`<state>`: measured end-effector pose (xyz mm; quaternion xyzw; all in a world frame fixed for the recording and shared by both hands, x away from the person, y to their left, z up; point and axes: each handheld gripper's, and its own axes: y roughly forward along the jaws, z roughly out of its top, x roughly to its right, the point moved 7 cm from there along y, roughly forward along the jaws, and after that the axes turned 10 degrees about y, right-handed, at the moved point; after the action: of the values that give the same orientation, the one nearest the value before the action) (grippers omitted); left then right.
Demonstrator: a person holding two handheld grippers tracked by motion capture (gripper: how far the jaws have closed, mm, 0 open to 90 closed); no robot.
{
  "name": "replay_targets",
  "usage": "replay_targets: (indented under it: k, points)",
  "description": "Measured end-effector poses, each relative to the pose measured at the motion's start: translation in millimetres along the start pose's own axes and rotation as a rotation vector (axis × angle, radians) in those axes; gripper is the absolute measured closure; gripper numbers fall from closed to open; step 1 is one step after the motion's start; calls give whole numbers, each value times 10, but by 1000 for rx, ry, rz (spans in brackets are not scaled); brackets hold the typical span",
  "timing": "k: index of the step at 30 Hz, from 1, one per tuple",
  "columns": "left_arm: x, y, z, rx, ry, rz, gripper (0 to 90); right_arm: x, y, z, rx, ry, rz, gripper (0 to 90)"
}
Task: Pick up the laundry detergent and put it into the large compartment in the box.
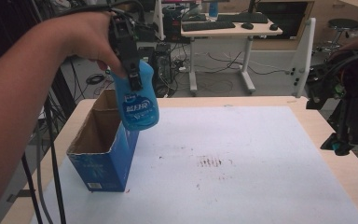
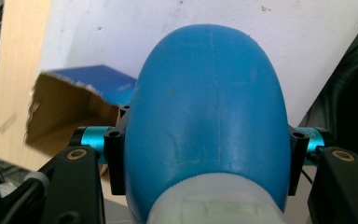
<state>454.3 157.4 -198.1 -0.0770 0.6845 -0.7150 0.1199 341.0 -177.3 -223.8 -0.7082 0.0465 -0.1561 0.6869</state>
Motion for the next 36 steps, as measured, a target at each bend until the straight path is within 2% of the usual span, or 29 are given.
replay_targets:
  k: [1,5,6,7,12,15,20,27,30,36]
  points:
    - [-6,-27,-45,2,-23,1,383,7,2,7,-2,-9,-3,117]
    - [-38,-135,-223,-4,-65,6,383,2,-11,42,3,-8,-1,117]
    - [-38,-135,-223,-4,-65,6,383,2,-11,42,3,-8,-1,117]
    - [-49,-199,-327,-7,-92,12,383,11,-16,46,1,-15,-4,117]
    - [-67,-290,-533,-26,-135,12,383,11,-13,84,-3,-23,-3,117]
    - [-68,-294,-601,-29,-151,11,383,7,-7,102,0,-27,0,117]
    - [-74,-193,-758,-70,-204,0,383,1,-6,156,2,-29,0,117]
    - [-90,-54,-832,-67,-243,-13,382,-15,0,171,-3,-29,2,117]
    - [-108,47,-874,-57,-291,-12,382,-21,-6,168,-4,-31,2,117]
    - [-106,204,-898,-47,-302,-20,382,-41,-9,169,0,-25,1,117]
